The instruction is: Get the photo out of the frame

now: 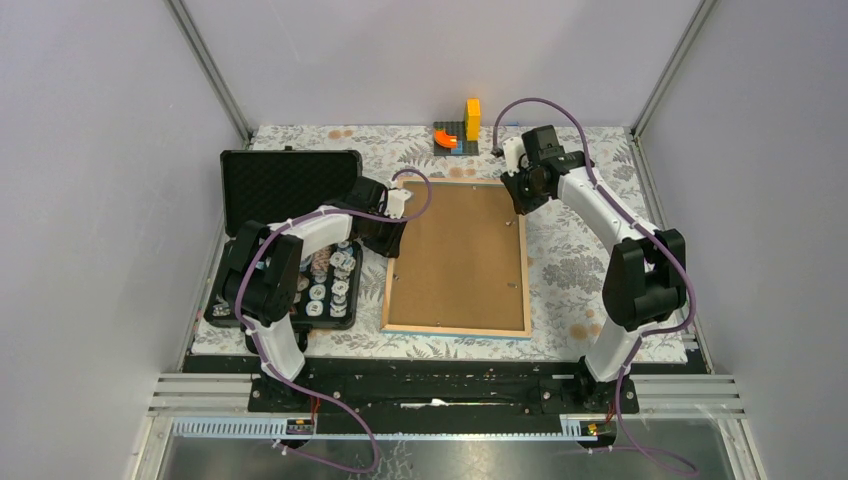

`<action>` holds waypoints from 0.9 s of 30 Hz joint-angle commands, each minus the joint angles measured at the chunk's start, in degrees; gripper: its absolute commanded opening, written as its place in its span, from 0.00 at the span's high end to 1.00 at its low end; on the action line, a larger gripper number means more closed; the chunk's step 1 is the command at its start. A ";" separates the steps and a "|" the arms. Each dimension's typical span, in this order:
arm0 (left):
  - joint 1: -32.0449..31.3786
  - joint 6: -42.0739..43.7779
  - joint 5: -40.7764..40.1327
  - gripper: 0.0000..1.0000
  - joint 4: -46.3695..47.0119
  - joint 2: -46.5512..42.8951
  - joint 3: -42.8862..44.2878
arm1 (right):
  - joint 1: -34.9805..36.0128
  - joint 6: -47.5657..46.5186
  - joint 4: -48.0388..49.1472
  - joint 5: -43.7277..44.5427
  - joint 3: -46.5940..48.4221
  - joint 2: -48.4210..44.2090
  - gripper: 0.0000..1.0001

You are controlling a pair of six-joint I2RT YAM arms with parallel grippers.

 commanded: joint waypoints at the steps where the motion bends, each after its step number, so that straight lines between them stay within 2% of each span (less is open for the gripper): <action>1: 0.24 1.58 1.11 0.62 0.17 1.41 1.58 | 0.82 1.31 -0.39 -2.24 2.49 -0.11 1.00; 7: 0.24 1.67 1.65 0.62 -0.04 1.30 1.58 | 0.08 4.04 -1.40 -7.82 7.23 -1.32 1.00; 15: 0.24 2.33 1.77 0.61 -0.18 0.84 1.17 | -1.20 7.13 1.08 -12.86 13.19 3.08 1.00; 27: 0.24 2.18 2.81 0.60 -0.19 0.46 1.27 | -1.20 9.13 7.28 -10.25 15.75 9.89 1.00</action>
